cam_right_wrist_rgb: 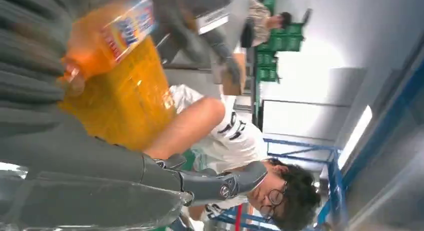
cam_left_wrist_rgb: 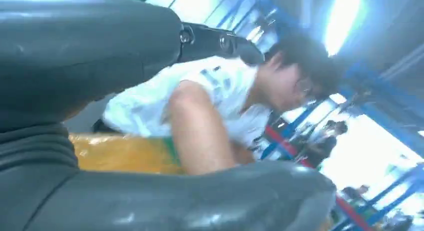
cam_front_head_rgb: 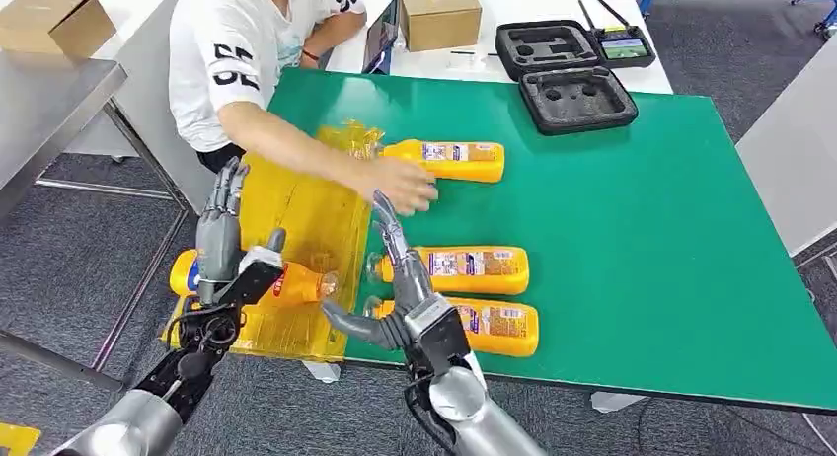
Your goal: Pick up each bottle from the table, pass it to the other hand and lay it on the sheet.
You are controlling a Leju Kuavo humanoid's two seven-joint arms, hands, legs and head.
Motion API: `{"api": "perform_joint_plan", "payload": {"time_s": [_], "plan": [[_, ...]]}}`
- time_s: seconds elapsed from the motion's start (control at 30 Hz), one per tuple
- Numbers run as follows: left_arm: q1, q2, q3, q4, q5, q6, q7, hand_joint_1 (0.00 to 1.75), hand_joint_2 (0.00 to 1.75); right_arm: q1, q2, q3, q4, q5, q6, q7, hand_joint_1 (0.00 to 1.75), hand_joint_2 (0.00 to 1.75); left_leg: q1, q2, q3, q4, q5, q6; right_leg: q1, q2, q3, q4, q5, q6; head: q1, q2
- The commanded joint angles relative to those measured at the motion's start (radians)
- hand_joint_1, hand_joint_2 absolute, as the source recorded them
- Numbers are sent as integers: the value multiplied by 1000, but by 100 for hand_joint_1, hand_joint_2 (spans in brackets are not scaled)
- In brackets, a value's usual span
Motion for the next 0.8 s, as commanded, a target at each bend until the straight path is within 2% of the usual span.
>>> {"api": "perform_joint_plan", "payload": {"time_s": [0.03,0.1,0.13,0.2,0.23,0.27,0.4,0.43,0.53,0.57,0.6,0.7,0.8], "plan": [[133,-26,185,-265,223,2,3,0,0,-93,-218,44,-95,375,86,295,0,175,1,1,1,1,-2,1,1,1,2,-1,-1,-1,0,0],[190,-2,201,-311,303,-22,3,0,0,-72,-265,9,-108,409,128,302,0,175,0,2,4,-1,-2,1,1,2,4,-2,-1,-1,0,0],[221,-6,227,-295,371,-52,5,0,0,-60,-282,-15,-115,474,188,354,0,175,1,3,6,0,-4,1,1,2,6,-3,-2,-2,0,0],[295,-16,276,-329,472,-121,6,0,0,-52,-311,-50,-98,532,261,394,0,175,0,2,5,-1,-2,1,0,2,5,-3,-1,-1,0,0],[329,-20,287,-343,488,-132,6,0,0,-65,-334,-53,-78,555,291,412,0,175,1,4,9,0,-6,2,2,3,10,-3,-3,-3,0,0],[360,-19,292,-364,493,-140,3,0,0,-73,-345,-68,-58,549,299,397,0,175,0,4,6,-1,-4,1,0,4,6,-3,-2,-1,0,0],[361,-26,296,-372,493,-141,6,0,0,-79,-338,-76,-48,549,304,392,0,175,0,1,2,1,-3,1,0,1,2,-1,-2,-1,0,0],[381,-36,310,-392,507,-149,10,0,0,-107,-368,-55,-33,573,344,448,0,175,0,1,0,0,-2,0,0,1,0,-1,-1,-1,0,0],[431,-56,328,-447,514,-169,25,0,0,-173,-445,-41,-38,550,414,498,0,175,0,3,-1,1,-3,1,0,2,0,0,-1,-1,0,0],[432,-62,327,-450,511,-173,27,0,175,-167,-469,-49,-64,536,425,507,0,175,1,5,3,3,-6,1,1,4,4,0,-3,-2,-1,0],[429,-65,322,-449,507,-176,27,0,175,-156,-493,-46,-87,539,434,517,0,175,-1,2,-1,1,-3,1,0,2,-1,0,-1,-1,-1,0],[423,-69,305,-446,493,-177,27,0,175,-97,-536,-45,-162,540,427,523,0,175,0,-3,0,1,-2,1,1,-3,1,-1,-2,-1,0,0],[417,-69,294,-446,472,-164,20,0,175,-60,-563,-24,-196,551,424,529,0,175,0,-2,-1,0,-2,1,0,-2,1,-1,-2,-1,0,0]]}}
